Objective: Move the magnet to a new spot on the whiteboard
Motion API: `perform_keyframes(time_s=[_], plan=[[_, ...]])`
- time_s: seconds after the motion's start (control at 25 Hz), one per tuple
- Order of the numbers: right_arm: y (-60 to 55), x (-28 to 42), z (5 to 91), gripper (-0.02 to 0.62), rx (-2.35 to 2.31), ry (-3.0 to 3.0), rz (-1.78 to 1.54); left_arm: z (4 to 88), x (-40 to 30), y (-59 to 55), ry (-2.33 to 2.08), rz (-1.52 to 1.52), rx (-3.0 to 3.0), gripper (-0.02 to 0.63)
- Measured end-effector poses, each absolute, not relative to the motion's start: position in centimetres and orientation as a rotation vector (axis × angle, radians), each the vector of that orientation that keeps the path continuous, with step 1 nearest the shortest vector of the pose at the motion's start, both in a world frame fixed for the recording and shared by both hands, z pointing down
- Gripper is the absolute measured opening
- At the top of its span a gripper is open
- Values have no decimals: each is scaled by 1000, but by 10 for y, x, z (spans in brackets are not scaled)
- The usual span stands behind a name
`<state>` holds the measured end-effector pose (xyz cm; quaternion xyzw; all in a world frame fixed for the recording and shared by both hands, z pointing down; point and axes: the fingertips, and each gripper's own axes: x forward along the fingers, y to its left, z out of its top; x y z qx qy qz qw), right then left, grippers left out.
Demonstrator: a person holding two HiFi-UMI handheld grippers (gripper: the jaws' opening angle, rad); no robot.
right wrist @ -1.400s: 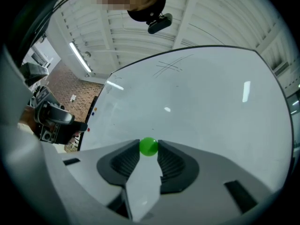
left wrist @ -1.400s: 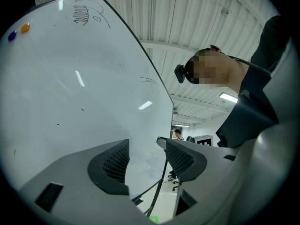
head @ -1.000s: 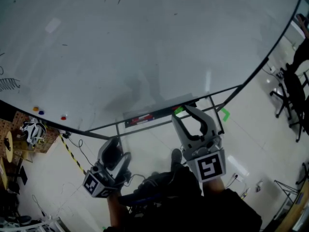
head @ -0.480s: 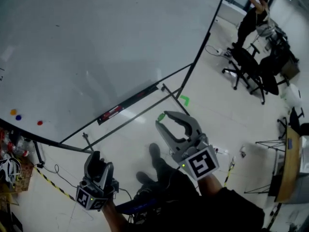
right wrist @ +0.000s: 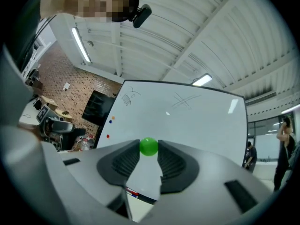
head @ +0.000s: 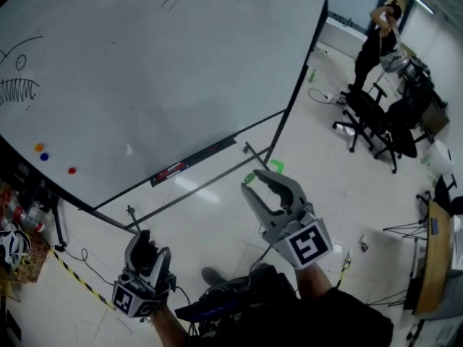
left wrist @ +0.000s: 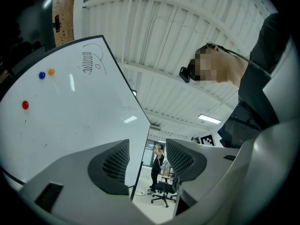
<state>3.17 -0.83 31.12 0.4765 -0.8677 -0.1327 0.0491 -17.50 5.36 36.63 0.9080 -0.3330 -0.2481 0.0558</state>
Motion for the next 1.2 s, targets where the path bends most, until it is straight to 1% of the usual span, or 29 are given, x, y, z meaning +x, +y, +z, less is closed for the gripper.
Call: perform_keyframes(time_s=[0.2, 0.48, 0.64, 0.84, 1.2], plan=[[18, 75, 296, 149, 1449, -2694, -443, 363, -126, 71, -1000, -737, 2773, 239], [60, 194, 297, 149, 1509, -2727, -354, 360, -10, 108, -976, -669, 2772, 238], [80, 243, 306, 149, 1482, -2785, -311, 364, 38, 136, -1024, -604, 2761, 239], [94, 274, 319, 149, 1428, -2831, -325, 368, 69, 163, -1111, -548, 2726, 238], [90, 290, 317, 149, 1374, -2881, -373, 349, 91, 183, -1199, -505, 2750, 238]])
